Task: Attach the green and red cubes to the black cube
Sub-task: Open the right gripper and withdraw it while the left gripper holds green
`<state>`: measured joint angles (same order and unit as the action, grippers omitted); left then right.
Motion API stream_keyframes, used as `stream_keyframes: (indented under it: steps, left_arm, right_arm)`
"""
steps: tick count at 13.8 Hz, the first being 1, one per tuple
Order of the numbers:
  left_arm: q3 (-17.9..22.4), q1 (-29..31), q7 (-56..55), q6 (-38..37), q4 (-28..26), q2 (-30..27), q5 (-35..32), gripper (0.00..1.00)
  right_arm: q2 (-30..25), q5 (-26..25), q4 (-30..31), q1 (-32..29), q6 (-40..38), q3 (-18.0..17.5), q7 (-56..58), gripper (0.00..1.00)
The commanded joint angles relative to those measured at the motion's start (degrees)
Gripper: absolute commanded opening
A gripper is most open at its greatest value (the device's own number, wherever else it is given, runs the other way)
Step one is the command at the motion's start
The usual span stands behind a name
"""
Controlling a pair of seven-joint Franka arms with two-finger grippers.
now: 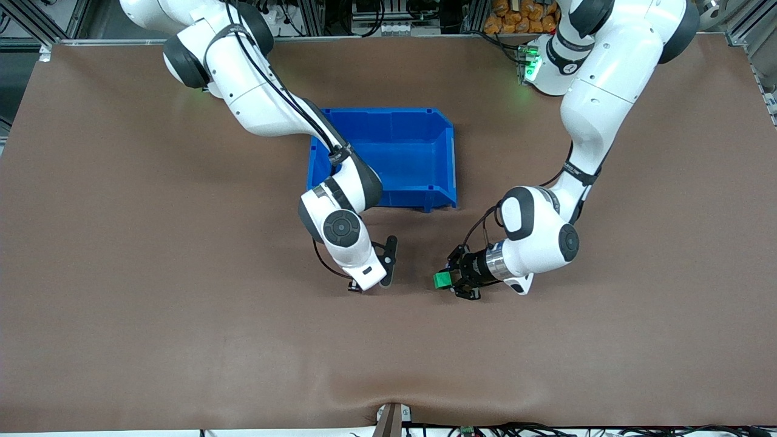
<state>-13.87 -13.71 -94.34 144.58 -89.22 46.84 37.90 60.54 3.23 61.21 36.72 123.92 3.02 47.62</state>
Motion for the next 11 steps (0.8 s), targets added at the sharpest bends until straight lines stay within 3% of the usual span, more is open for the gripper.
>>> stream_keyframes:
  steps: [1,8,11]
  left_arm:
    - [0.6,-1.5,-2.8,2.5,1.2,0.8,1.3,0.00]
    - [1.1,-6.1,-5.4,5.6,6.6,4.3,0.6,0.00]
    - [1.2,-7.9,-5.5,8.1,9.0,6.6,0.5,0.00]
  right_arm:
    - [0.1,-0.7,-1.2,1.1,-0.3,0.3,-0.9,1.00]
    - [-11.1,-0.7,5.7,0.5,-7.7,1.5,-0.9,1.00]
    - [-17.5,-0.6,5.5,0.6,-12.3,8.1,-1.6,1.00]
